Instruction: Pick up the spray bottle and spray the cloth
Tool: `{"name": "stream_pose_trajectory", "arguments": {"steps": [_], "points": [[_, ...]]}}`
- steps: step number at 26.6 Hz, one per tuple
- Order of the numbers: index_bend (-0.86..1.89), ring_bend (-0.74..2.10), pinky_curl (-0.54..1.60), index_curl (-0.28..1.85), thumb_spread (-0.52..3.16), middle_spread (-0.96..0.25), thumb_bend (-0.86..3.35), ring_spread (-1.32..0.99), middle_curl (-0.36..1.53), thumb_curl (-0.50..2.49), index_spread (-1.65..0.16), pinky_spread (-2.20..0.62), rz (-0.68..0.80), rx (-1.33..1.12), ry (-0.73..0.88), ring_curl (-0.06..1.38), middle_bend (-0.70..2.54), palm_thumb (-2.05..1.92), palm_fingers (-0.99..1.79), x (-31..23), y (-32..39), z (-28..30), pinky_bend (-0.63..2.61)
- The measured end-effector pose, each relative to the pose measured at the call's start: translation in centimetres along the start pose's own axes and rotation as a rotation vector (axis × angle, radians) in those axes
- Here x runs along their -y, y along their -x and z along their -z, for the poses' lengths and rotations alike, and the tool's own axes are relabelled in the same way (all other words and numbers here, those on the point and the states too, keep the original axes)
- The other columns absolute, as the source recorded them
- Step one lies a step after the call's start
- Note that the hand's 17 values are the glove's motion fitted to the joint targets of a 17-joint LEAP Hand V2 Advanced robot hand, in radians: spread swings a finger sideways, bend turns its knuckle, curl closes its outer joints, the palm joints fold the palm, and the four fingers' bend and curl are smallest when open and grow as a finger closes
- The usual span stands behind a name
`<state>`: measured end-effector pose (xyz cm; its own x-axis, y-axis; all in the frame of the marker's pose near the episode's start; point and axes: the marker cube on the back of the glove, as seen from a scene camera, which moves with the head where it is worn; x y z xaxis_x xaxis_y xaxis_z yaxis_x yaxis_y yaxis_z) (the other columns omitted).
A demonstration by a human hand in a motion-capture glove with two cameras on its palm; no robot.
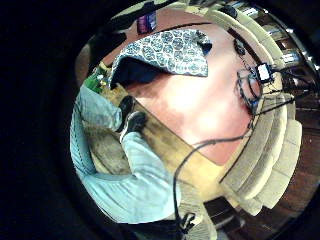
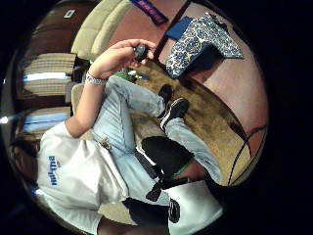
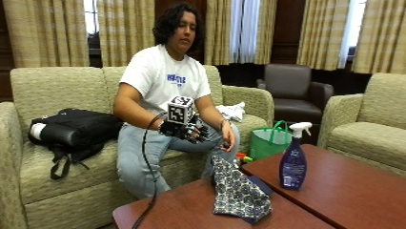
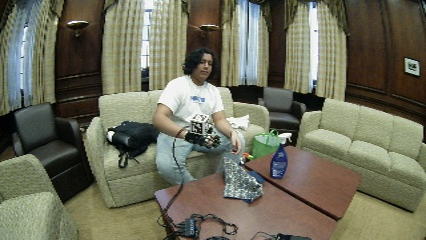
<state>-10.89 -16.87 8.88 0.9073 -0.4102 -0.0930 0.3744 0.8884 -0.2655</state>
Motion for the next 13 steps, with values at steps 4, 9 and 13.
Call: {"name": "stream_pose_trajectory", "arguments": {"steps": [4,9,13], "points": [[0.14,0.45,0.35,0.23,0.91,-0.14,-0.03,-0.17,0.34,0.34,-0.46,0.13,-0.007,-0.009,0.009,0.31,0.18,0.38,0.23,0.1,-0.7,0.5,0.45],[0.15,0.44,0.35,0.24,0.92,-0.14,-0.03,-0.17,0.33,0.33,-0.45,0.14,-0.023,-0.005,0.007,0.31,0.18,0.38,0.25,0.4,-1.2,1.0,0.44],[0.15,0.44,0.35,0.24,0.92,-0.14,-0.03,-0.17,0.33,0.33,-0.45,0.14,-0.019,-0.008,0.003,0.31,0.17,0.38,0.26,0.1,-0.3,0.5,0.44]]}}
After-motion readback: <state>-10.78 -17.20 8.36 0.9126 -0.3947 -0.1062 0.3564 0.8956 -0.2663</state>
